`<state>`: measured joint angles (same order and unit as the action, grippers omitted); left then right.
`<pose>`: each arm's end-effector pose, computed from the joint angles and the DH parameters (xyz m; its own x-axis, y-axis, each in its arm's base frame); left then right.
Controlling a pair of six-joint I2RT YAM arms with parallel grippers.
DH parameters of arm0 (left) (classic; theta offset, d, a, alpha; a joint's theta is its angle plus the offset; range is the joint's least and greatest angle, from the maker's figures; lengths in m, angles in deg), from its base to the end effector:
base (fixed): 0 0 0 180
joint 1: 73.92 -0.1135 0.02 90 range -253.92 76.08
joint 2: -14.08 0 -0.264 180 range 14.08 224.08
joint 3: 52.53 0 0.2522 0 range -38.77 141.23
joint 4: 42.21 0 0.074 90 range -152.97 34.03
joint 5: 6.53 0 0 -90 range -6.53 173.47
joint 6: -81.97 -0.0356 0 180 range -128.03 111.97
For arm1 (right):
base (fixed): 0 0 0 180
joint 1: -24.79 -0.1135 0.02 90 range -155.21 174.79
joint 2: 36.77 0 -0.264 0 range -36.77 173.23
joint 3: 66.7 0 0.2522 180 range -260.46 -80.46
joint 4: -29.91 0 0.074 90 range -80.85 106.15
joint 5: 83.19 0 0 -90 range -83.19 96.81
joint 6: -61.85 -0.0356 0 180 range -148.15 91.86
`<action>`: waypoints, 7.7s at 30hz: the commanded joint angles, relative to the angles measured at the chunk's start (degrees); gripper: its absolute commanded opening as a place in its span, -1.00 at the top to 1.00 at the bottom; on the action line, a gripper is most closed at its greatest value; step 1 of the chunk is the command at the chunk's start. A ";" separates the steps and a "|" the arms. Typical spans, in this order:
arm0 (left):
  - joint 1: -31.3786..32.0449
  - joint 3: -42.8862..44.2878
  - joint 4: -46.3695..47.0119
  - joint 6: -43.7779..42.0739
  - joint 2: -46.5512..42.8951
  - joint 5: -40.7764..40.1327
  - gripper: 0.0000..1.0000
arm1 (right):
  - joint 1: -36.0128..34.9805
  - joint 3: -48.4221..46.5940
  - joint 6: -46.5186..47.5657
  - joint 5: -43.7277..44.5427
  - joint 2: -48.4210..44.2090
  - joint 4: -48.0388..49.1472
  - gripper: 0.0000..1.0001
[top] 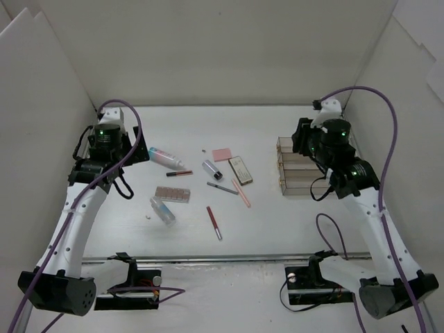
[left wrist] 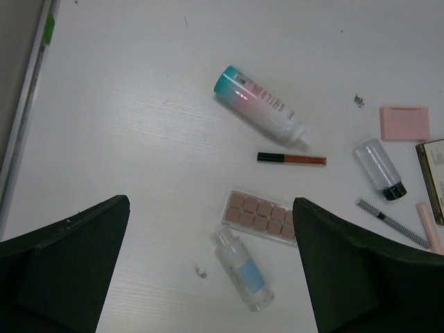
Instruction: Organize the makeup
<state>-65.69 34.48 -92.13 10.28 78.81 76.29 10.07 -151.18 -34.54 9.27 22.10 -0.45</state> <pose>0.2357 -0.0296 0.3971 -0.4461 -0.2504 -0.8592 -0.1134 0.9681 -0.2233 0.2133 0.0545 0.4394 -0.1032 0.0878 -0.9908 -0.2023 0.9734 0.1074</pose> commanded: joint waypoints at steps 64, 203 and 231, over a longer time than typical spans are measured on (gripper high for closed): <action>0.65 -11.90 -2.07 2.26 -9.45 -1.43 -0.99 | -5.25 -8.56 -28.31 6.77 23.14 -6.34 1.00; 2.85 -12.52 3.38 3.05 -3.47 5.51 -0.98 | 3.20 -29.65 60.25 8.52 47.99 -20.06 1.00; 2.85 -9.27 1.53 2.35 0.05 2.17 -0.99 | 6.02 -21.39 70.55 15.56 56.88 -2.30 0.90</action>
<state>-63.09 21.89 -91.89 13.05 79.12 79.35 15.78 -173.39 33.85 24.11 79.44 -5.06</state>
